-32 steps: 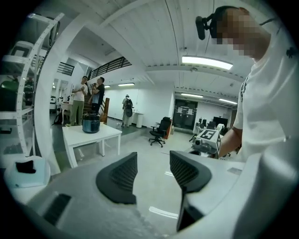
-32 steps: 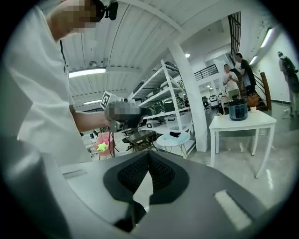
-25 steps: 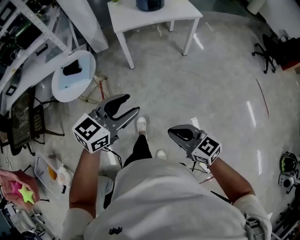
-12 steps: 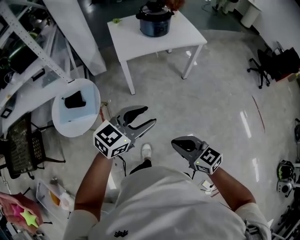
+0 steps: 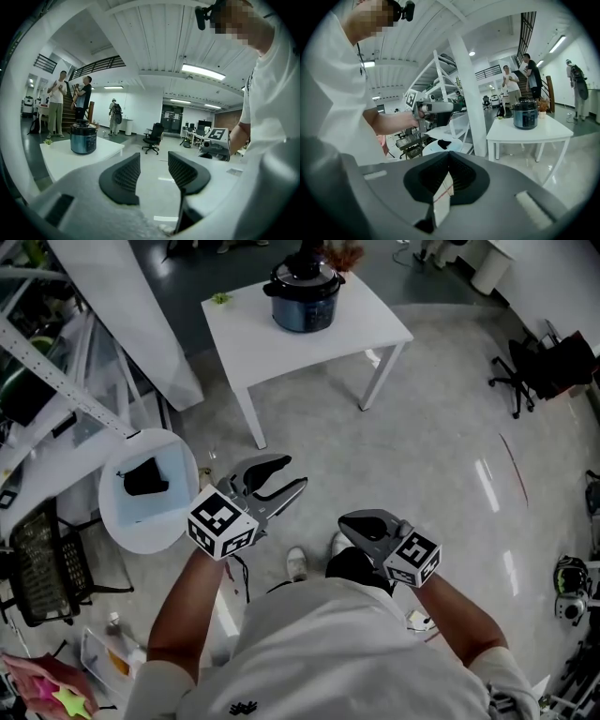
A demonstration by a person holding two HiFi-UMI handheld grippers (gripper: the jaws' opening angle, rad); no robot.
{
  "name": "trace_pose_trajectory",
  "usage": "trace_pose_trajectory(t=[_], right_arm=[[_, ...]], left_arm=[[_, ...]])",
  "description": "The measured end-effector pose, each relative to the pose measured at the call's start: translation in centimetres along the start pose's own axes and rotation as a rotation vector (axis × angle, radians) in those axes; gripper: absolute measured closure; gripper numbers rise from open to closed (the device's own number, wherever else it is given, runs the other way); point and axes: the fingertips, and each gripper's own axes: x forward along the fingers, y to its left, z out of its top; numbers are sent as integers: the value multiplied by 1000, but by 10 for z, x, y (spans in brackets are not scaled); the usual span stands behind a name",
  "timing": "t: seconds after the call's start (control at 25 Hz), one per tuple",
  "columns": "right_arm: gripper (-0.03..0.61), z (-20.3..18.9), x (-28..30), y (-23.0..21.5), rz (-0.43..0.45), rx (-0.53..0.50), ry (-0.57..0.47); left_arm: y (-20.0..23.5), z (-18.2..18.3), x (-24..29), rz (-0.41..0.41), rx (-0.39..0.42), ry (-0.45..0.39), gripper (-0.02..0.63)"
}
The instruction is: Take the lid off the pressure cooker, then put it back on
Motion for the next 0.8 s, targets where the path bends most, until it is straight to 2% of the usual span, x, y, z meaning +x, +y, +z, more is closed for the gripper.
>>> trace_pose_trajectory(t=[0.36,0.8], right_arm=[[565,20,21,-91,57,5,-4],[565,65,14,-241,164,-21,4]], left_arm=[[74,22,62,41,1,0,420],[178,79,161,170,-10,-6,417]])
